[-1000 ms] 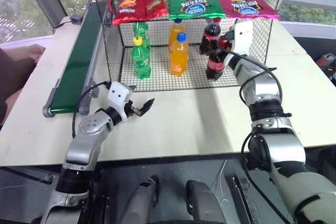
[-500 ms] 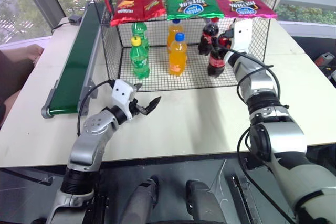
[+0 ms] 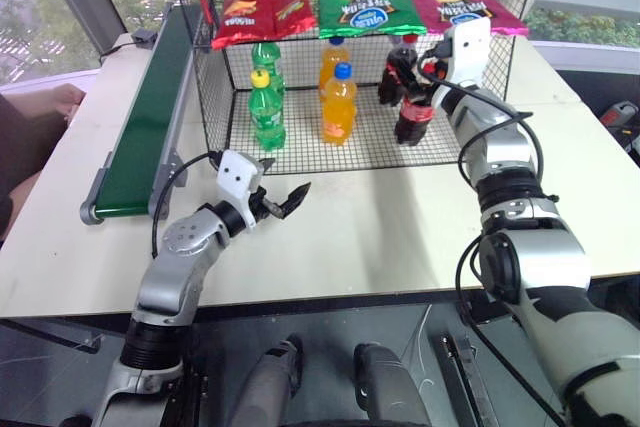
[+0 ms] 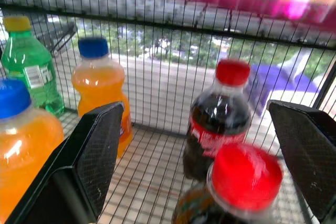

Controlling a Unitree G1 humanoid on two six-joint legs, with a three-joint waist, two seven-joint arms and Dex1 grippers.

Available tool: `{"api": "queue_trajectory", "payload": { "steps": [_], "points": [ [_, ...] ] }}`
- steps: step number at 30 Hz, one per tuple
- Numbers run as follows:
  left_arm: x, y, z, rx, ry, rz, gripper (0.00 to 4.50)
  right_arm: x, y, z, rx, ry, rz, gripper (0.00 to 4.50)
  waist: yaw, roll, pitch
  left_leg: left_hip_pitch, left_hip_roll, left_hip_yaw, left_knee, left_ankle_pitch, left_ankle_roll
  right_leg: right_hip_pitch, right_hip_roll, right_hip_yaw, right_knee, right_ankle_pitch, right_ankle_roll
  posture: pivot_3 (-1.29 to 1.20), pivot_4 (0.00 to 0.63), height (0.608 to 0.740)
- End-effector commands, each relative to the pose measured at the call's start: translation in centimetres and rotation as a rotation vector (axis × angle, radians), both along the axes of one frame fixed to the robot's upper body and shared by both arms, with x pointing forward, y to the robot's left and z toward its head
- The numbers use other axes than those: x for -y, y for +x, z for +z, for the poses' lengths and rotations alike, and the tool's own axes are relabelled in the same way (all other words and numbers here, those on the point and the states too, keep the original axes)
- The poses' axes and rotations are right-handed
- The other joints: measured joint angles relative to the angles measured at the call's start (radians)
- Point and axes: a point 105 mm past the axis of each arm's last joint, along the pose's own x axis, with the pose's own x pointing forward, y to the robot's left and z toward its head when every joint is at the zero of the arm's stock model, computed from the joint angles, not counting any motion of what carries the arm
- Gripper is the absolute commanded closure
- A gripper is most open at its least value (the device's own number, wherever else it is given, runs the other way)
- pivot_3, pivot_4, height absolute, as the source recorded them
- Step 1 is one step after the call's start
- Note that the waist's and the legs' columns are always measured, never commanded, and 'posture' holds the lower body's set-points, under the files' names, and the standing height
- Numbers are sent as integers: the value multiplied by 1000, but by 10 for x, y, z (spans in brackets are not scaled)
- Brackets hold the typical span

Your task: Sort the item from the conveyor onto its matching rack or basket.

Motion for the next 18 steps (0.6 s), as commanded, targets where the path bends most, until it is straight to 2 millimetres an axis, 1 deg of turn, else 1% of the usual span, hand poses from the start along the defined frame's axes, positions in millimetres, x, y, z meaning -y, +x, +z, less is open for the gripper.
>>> {"api": "queue_trajectory", "payload": {
  "steps": [1, 4, 7, 10, 12, 18],
  "points": [
    [5, -1, 9, 42, -7, -18, 0, 3, -11, 14, 63, -94, 4, 22, 2, 0, 0, 0, 0, 0, 0, 0, 0, 0, 0, 0, 0, 0, 0, 0, 150, 738],
    [6, -1, 8, 39, -6, -22, 0, 9, -21, 10, 52, -143, 2, 22, 3, 0, 0, 0, 0, 0, 0, 0, 0, 0, 0, 0, 0, 0, 0, 0, 150, 738],
    [7, -1, 8, 36, -3, -32, 0, 11, -32, 1, -1, -147, 23, 22, 3, 0, 0, 0, 0, 0, 0, 0, 0, 0, 0, 0, 1, 0, -1, 0, 150, 738],
    [6, -2, 4, 29, 9, -38, 0, -7, -56, -18, -77, -93, 201, 22, 3, 0, 0, 0, 0, 0, 0, 0, 0, 0, 0, 0, 1, -1, -1, 0, 150, 738],
    [6, -3, 1, 26, 19, -40, 0, -18, -71, -30, -121, -75, 284, 22, 2, 0, 0, 0, 0, 0, 0, 0, 0, 0, 0, 0, 1, -1, -1, 0, 150, 738],
    [7, -6, -5, 10, 19, -48, 0, -60, -126, -91, -340, -120, 582, 22, 4, 0, 0, 0, 1, 0, 1, -1, -1, 0, -1, 0, 1, -1, -1, 0, 150, 738]
  ]
}}
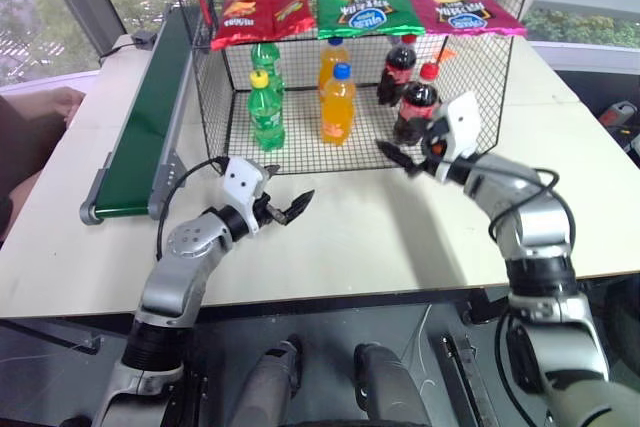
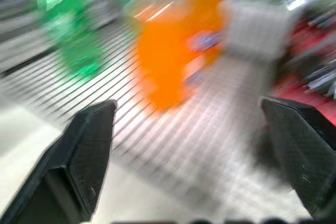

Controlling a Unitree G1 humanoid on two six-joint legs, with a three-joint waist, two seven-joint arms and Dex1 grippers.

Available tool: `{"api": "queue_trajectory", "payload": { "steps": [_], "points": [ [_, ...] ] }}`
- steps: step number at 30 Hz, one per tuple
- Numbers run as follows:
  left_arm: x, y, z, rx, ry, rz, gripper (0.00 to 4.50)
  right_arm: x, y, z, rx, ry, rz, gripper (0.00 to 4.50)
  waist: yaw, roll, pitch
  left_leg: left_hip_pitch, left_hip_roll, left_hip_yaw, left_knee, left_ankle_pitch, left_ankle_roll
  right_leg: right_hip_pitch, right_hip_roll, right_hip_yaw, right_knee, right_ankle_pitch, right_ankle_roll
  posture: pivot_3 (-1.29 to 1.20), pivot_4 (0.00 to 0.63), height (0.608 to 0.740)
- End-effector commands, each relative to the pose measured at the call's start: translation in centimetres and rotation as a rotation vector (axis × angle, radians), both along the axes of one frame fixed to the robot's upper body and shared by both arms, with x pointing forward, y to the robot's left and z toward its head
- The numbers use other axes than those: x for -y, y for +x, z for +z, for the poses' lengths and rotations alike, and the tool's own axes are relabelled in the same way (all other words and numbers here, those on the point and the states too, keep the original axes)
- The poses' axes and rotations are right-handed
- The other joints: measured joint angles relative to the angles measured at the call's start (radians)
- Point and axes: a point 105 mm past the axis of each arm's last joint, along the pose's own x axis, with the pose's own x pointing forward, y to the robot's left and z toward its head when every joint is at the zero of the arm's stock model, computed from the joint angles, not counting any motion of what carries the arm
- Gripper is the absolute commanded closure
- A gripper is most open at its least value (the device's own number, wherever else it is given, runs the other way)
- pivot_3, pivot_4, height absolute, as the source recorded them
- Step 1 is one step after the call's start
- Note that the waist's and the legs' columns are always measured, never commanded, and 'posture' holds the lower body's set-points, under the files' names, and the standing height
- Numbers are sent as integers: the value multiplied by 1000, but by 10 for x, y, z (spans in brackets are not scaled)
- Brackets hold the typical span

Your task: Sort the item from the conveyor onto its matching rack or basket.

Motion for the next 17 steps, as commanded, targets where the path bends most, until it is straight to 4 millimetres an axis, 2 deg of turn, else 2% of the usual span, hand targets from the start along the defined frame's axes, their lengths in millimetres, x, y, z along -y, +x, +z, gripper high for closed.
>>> {"api": "queue_trajectory", "payload": {
  "steps": [1, 4, 7, 17],
  "points": [
    [3, -4, 7, 41, -1, -18, 0, -28, -33, -11, -54, -15, 190, 22, 0, 0, 0, 0, 0, 0, 0, -1, -1, 0, -1, 0, 0, 0, 0, 0, 150, 738],
    [4, -7, 1, 18, 3, -30, 0, -36, -44, -29, -118, 2, 221, 22, 1, 0, 0, 0, 0, 0, 1, -1, -1, 0, -2, 0, 0, 0, 0, 0, 150, 738],
    [4, -11, -6, 1, 9, -37, 0, -38, -45, -40, -141, 28, 204, 22, 1, 0, 0, 0, 0, 0, 1, -1, -1, 1, -2, 0, 0, 0, 0, 0, 150, 738],
    [-1, -18, -16, -25, 29, -34, 0, -35, -37, -40, -142, 79, 163, 22, 2, 0, 0, 0, 0, 0, 1, -1, -2, 1, -2, 0, -1, 0, 0, 0, 150, 738]
  ]
}}
